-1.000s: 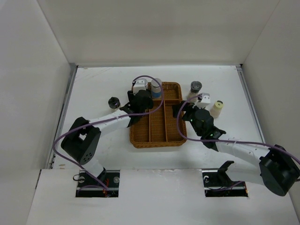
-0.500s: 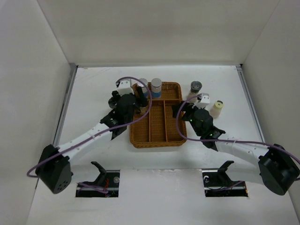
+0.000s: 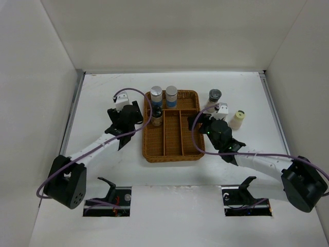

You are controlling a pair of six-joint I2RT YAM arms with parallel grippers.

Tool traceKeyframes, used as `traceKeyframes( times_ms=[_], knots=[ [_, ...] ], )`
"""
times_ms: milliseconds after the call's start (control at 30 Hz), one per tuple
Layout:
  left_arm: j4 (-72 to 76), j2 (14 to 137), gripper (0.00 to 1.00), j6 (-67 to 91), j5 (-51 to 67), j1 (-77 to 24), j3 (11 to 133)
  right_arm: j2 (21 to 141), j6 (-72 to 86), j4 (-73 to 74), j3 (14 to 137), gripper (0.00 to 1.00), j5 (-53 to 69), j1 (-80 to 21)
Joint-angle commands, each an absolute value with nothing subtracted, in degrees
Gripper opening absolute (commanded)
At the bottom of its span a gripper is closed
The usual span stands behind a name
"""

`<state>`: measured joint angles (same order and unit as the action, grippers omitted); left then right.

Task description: Organize the condiment bottles

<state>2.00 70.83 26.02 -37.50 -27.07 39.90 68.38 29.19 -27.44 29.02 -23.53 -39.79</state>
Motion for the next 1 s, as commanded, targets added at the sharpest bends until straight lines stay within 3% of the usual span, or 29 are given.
traceKeyframes(
  times_ms=[0, 433, 633, 967],
  knots=[
    [6.85, 73.55, 0.8, 25.58, -35.95, -25.97, 41.48, 68.82, 28.57, -29.18, 30.32, 1.0, -23.2, -40.3],
    [10.81, 80.15, 0.77, 25.31, -39.11, -23.42, 43.59, 68.82, 28.83, -28.92, 30.5, 1.0, -22.41, -40.38],
    [12.39, 82.09, 0.7, 25.22, -38.23, -22.54, 44.21, 68.73, 28.92, -29.01, 30.41, 1.0, -22.15, -40.38],
    [12.48, 78.06, 0.4, 25.05, -39.29, -23.59, 41.49, 68.99, 28.74, -29.35, 30.41, 1.0, -21.8, -40.38]
  ],
)
